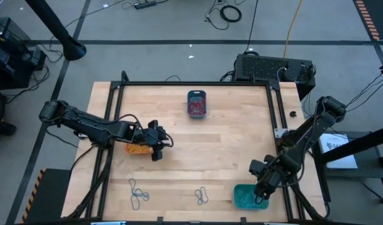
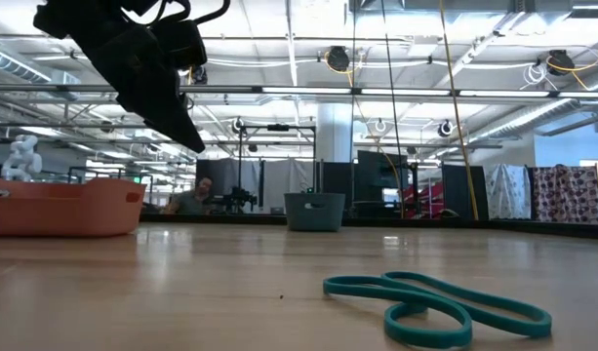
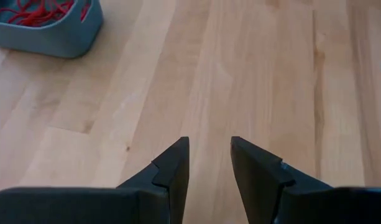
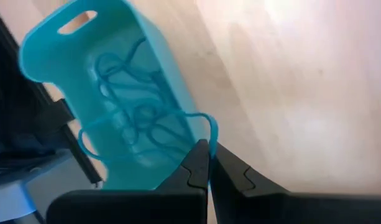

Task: Sort rubber bands into baskets
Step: Put the top left blue rubber band into the light blue bin

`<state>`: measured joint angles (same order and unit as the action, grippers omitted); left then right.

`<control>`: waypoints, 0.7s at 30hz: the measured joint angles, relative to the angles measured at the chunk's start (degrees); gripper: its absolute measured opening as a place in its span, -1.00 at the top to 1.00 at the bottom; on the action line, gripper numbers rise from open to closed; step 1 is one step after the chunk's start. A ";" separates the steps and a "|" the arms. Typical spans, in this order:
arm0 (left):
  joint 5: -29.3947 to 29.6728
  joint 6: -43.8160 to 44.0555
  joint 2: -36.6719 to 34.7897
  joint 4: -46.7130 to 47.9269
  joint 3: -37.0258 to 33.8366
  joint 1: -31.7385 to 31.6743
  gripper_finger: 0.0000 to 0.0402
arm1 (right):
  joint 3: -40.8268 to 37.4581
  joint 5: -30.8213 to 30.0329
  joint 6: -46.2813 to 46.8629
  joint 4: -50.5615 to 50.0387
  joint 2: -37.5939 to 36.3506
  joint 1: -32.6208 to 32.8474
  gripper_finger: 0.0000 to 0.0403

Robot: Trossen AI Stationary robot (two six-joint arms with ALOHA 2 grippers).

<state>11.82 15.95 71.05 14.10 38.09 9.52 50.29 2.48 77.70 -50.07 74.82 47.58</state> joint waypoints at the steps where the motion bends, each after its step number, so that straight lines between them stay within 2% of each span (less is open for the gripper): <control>1: 0.27 -0.31 0.00 0.01 0.00 0.00 0.38 | 0.23 -0.12 -0.55 -0.82 -0.06 -0.21 1.00; 7: 1.21 -1.33 0.00 -0.03 0.00 0.00 0.38 | 7.01 -7.23 -4.74 -8.09 -0.14 -1.26 1.00; 11: 1.33 -1.33 0.00 -0.01 0.00 0.00 0.38 | 10.01 -11.08 -6.48 -5.87 0.03 -1.05 1.00; 17: 1.33 -1.33 0.00 0.18 0.00 0.00 0.38 | 8.80 -10.02 -6.85 4.26 2.92 1.02 1.00; 21: 1.42 -1.30 0.00 0.17 0.00 0.00 0.38 | 8.60 -7.47 -6.63 5.12 6.78 1.80 1.00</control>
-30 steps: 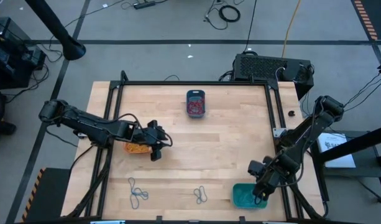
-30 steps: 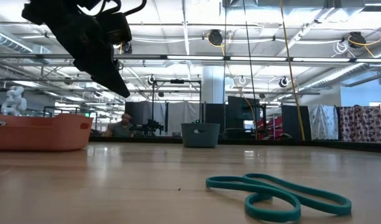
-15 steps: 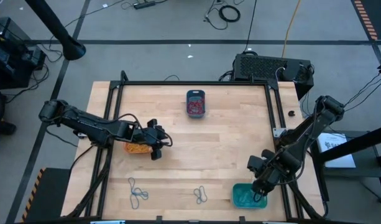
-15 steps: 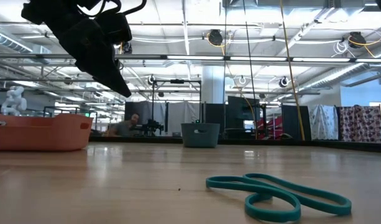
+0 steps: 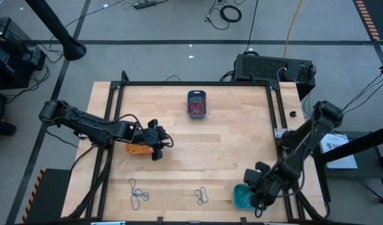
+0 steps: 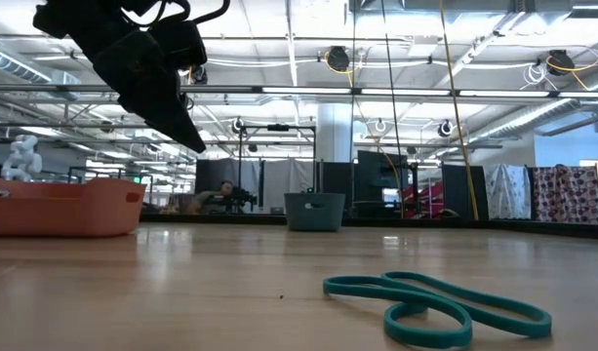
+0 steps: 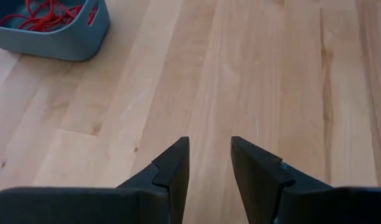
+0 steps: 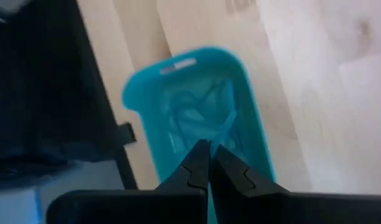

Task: Sort rubber bands into baskets
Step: Put the top left blue rubber band into the light blue bin, then put the bottom left blue rubber band into the light blue bin

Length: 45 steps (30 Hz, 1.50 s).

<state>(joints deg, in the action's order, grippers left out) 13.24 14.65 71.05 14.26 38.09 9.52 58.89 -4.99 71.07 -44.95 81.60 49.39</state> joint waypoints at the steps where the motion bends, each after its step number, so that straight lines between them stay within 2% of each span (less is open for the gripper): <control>1: 0.04 0.01 0.00 0.00 0.00 0.00 0.38 | -0.02 0.69 0.04 0.00 1.01 0.00 1.00; 5: 0.34 0.03 0.00 -0.02 0.00 0.00 0.38 | -0.02 3.91 -0.53 1.15 4.44 -0.04 1.00; 11: 0.35 0.05 0.02 -0.02 0.00 0.00 0.38 | -0.04 4.26 0.85 -1.23 6.34 -0.65 0.98; 20: -0.01 0.03 0.02 0.04 0.00 0.00 0.38 | -0.04 6.75 1.99 -1.55 5.79 -2.00 0.69; 25: -3.72 0.45 -1.55 1.23 -0.02 0.00 0.38 | 0.25 11.47 1.82 -1.67 5.79 -3.09 0.51; 29: -10.17 4.21 -5.38 3.55 -0.02 0.01 0.38 | 1.68 13.92 0.47 0.00 5.79 -4.12 0.42; 34: -19.39 10.98 -10.83 3.96 -0.02 2.08 0.38 | 3.55 10.69 -5.36 7.36 5.79 -5.88 0.39; 38: -27.74 15.09 -12.64 4.62 -0.02 6.84 0.38 | 4.11 6.17 -15.39 14.77 5.79 -6.92 0.42; 41: -28.31 15.81 -12.52 4.71 -0.02 12.72 0.38 | 4.11 0.86 -25.25 19.52 5.79 -7.10 0.42; 45: -26.80 22.15 -10.41 4.79 -0.02 19.89 0.38 | 4.13 -4.96 -34.82 23.65 6.05 -7.10 0.43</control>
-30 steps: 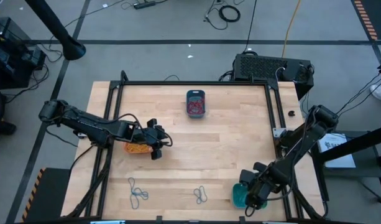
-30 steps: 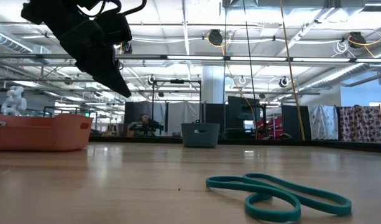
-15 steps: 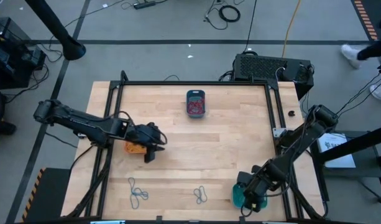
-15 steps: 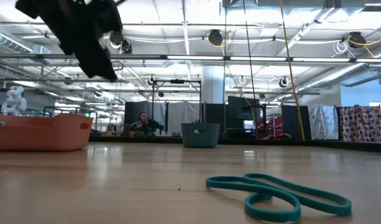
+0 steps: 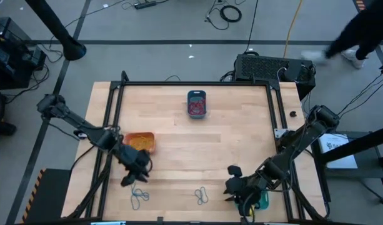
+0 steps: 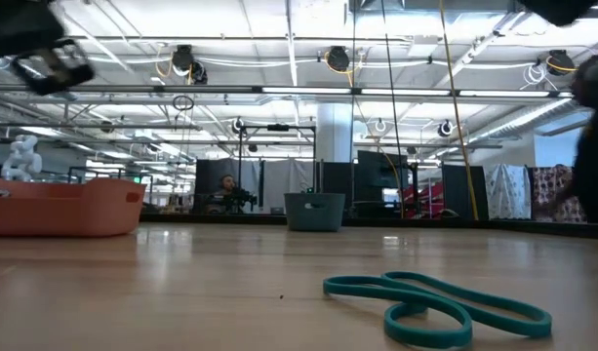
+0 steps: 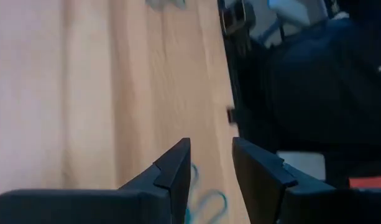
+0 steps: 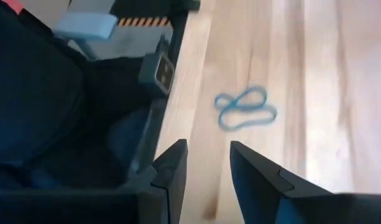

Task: Sort rubber bands into baskets
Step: Put the bottom left blue rubber band into the light blue bin

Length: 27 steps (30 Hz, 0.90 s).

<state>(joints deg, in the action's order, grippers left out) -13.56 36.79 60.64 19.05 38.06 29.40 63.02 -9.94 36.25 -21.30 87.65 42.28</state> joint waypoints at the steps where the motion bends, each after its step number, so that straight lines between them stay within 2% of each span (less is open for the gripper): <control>1: 0.56 1.63 0.83 0.00 0.00 1.84 0.38 | 0.00 -1.09 -1.65 0.85 0.14 0.00 0.43; 8: 5.54 9.04 9.63 0.11 0.00 11.29 0.38 | 0.00 -11.12 -11.84 5.77 0.98 0.01 0.43; 17: 5.65 17.04 21.22 0.49 0.00 15.74 0.38 | 0.00 -10.90 -18.01 8.10 3.89 -0.45 0.43; 27: 4.13 24.15 24.53 1.83 0.00 16.77 0.38 | 0.00 -10.74 -22.42 8.24 6.85 -1.13 0.43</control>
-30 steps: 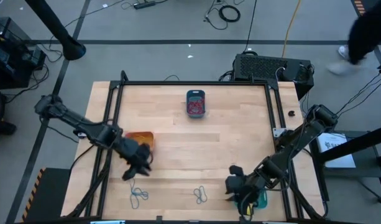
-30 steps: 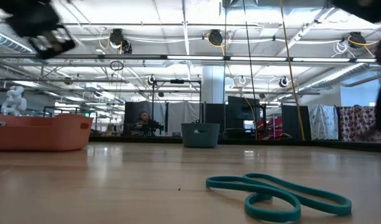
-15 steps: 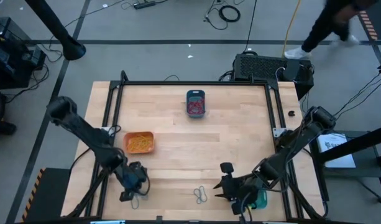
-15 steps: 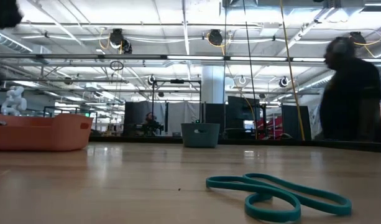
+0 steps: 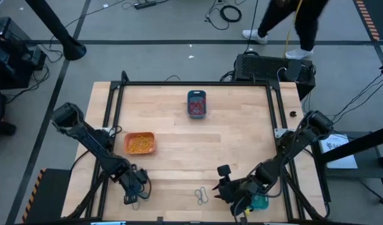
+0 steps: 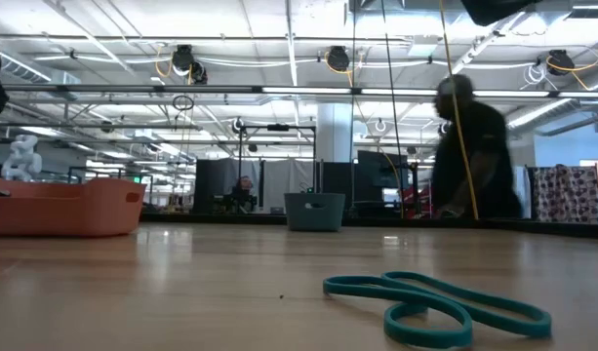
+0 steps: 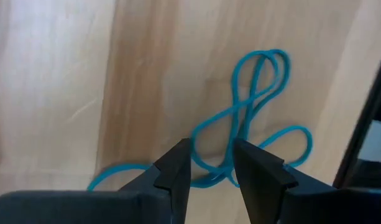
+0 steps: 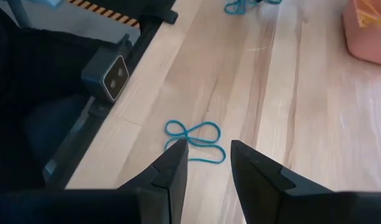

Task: Sort rubber bands into baskets
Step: Put the bottom left blue rubber band into the light blue bin

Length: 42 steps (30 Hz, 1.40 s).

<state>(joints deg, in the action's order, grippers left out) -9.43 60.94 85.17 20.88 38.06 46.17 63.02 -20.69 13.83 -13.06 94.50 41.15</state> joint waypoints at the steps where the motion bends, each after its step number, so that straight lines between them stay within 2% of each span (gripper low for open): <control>1: -0.02 1.09 0.27 0.32 0.00 0.18 0.38 | 0.00 0.02 0.00 -0.11 0.15 -0.03 0.43; 12: -0.14 3.13 1.85 1.67 0.24 0.64 0.38 | 0.00 0.02 0.07 -0.47 0.46 -0.07 0.43; 15: -0.20 2.81 1.88 1.90 0.17 0.64 0.47 | 0.00 0.02 0.23 -0.46 0.48 -0.09 0.43; 17: -0.23 1.03 1.91 2.14 0.13 0.63 0.60 | 0.00 0.02 0.41 -0.46 0.48 -0.09 0.43; 20: -0.48 -2.86 1.92 2.52 0.07 -0.12 0.88 | 0.00 0.01 0.43 -0.42 0.48 -0.09 0.43; 22: -0.81 -5.41 1.48 2.39 0.07 -0.95 0.95 | 0.00 0.02 0.43 -0.06 0.48 -0.21 0.43; 28: 4.98 -14.91 -1.81 0.75 0.78 -3.90 0.96 | -0.02 -0.26 -1.03 3.73 0.48 -1.58 0.43; 31: 6.05 -20.46 -3.90 -0.72 2.58 -4.63 0.98 | -0.02 -0.46 -3.46 6.30 0.51 -2.92 0.43; 38: 12.58 -35.70 -7.09 -9.26 7.52 -4.80 0.99 | -0.04 -0.52 -10.54 15.61 2.89 -7.17 0.43; 42: 15.63 -41.64 -7.41 -16.30 8.55 -5.03 0.99 | -0.09 -0.56 -15.70 22.87 5.81 -9.77 0.43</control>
<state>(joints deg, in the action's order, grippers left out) 6.20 19.30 77.76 4.58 46.61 41.14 62.94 -21.24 -1.87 9.81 100.31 31.38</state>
